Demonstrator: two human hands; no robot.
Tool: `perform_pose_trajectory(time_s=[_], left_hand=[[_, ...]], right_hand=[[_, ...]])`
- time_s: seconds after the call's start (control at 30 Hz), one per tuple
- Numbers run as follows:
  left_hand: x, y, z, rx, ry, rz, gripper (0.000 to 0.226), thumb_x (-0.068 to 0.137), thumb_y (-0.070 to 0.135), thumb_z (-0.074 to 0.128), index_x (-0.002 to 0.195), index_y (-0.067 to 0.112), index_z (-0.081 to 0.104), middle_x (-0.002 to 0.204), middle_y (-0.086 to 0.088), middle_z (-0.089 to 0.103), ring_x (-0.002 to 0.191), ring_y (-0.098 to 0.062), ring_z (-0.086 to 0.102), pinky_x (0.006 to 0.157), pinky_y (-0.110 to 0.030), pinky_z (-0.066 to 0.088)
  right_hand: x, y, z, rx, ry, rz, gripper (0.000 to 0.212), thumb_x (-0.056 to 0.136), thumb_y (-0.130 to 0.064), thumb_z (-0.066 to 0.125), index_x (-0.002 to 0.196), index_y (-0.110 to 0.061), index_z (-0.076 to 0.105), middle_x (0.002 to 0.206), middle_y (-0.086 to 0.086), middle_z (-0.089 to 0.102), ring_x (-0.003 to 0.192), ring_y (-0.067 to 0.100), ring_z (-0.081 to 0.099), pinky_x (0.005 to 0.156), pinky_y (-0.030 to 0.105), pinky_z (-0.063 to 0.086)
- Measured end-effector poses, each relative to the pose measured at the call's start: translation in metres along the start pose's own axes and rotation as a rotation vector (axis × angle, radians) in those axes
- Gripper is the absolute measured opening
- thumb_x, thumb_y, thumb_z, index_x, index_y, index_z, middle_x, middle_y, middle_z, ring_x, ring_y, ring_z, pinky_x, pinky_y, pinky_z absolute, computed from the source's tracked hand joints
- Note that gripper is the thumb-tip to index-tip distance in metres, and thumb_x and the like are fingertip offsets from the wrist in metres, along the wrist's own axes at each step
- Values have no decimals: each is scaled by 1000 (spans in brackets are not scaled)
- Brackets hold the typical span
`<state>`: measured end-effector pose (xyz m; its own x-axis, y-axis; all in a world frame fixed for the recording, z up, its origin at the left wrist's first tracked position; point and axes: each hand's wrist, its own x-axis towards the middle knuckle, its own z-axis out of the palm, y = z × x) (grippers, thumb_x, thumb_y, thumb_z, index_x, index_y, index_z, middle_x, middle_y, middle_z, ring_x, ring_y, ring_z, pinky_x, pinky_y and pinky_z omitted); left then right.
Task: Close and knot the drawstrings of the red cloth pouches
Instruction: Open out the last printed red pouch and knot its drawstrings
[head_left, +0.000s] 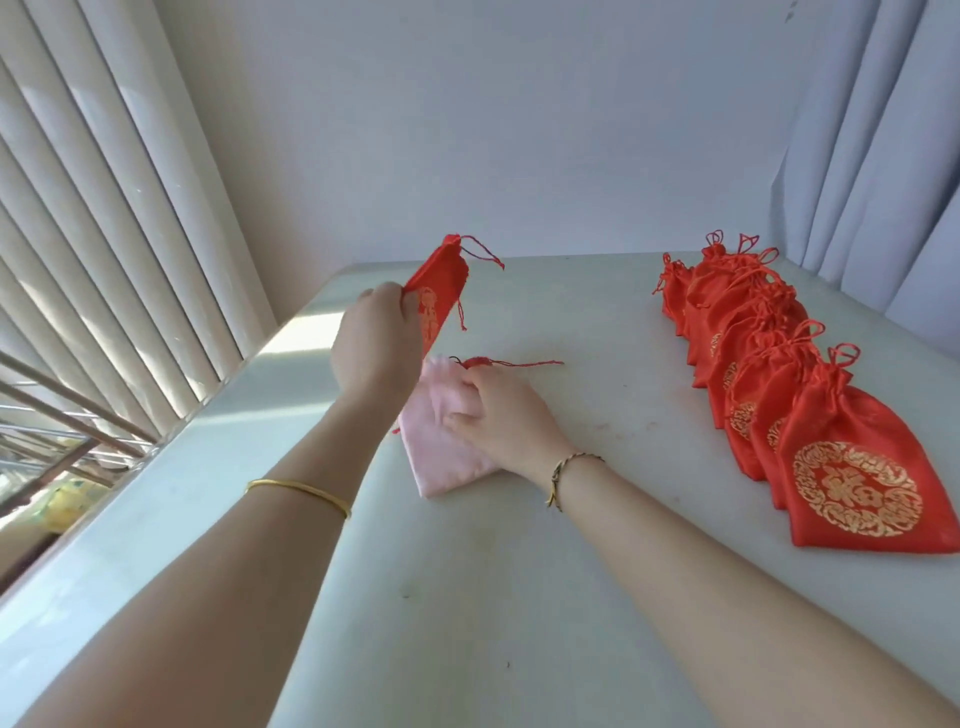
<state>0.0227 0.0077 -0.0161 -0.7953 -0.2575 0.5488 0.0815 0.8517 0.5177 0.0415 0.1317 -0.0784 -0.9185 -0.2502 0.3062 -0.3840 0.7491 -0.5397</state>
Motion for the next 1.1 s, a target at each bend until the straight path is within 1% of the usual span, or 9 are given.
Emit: perform_pose_trajectory(time_s=[0.1, 0.2, 0.3, 0.37, 0.53, 0.7, 0.8, 1.0, 1.1], left_hand=[[-1, 2, -17, -428, -13, -67, 21, 96, 16, 41, 91, 7, 58, 78, -3, 57, 74, -26, 56, 63, -35, 46], [-16, 2, -27, -868, -186, -172, 19, 95, 6, 43, 102, 14, 58, 93, -5, 65, 83, -18, 63, 75, -30, 54], [-35, 3, -25, -1154, -412, -287, 23, 94, -2, 40, 97, 12, 58, 89, -12, 65, 74, -19, 65, 71, -32, 56], [-50, 9, -21, -1168, -563, -332, 22, 94, -3, 40, 94, 9, 58, 87, -13, 63, 73, -20, 63, 69, -32, 54], [-75, 29, -15, -1113, -854, -338, 26, 90, 1, 51, 114, 9, 60, 99, -10, 67, 87, -21, 65, 73, -30, 55], [-71, 41, -7, -1156, -660, -442, 64, 89, 30, 61, 143, 14, 31, 119, -16, 60, 99, -23, 63, 80, -35, 53], [-66, 40, -5, -1264, -620, -495, 61, 96, 28, 50, 147, 24, 16, 103, -12, 63, 80, -22, 63, 76, -37, 53], [-57, 40, -8, -1300, -441, -468, 28, 98, 14, 45, 125, 8, 49, 87, -2, 70, 71, -9, 66, 62, -21, 52], [-50, 35, -12, -1164, -321, -411, 19, 97, 9, 45, 111, 8, 57, 85, 0, 72, 69, -8, 67, 66, -21, 52]], right_hand=[[12, -13, 3, 193, 74, -8, 24, 87, -23, 49, 96, -5, 62, 100, 9, 64, 95, 23, 56, 78, 31, 41], [10, -19, -27, 726, 338, 269, 30, 82, -7, 49, 111, -7, 56, 105, 6, 58, 99, 18, 55, 90, 30, 43], [-7, -12, -60, 1334, 301, 431, 11, 86, -12, 44, 92, -18, 50, 89, 5, 55, 75, 19, 58, 67, 32, 50], [-19, -6, -76, 1479, 240, 426, 11, 89, -22, 46, 90, -17, 55, 87, 6, 61, 71, 20, 60, 62, 27, 46], [-34, 8, -84, 1277, 451, 365, 18, 96, -23, 49, 88, -11, 61, 81, 7, 66, 77, 20, 63, 81, 36, 50], [-35, 14, -86, 1173, 360, 339, 20, 96, -20, 48, 90, -11, 64, 86, 9, 65, 84, 23, 61, 91, 43, 48], [-36, 17, -93, 1148, 308, 281, 21, 96, -17, 47, 89, -13, 66, 85, 5, 67, 80, 17, 63, 90, 39, 48], [-33, 24, -92, 1071, 249, 297, 30, 98, -29, 44, 95, -10, 67, 100, 11, 69, 95, 22, 64, 90, 36, 49], [-30, 23, -91, 1056, 257, 403, 35, 98, -35, 39, 90, -13, 65, 84, 7, 66, 72, 16, 62, 65, 26, 47]])
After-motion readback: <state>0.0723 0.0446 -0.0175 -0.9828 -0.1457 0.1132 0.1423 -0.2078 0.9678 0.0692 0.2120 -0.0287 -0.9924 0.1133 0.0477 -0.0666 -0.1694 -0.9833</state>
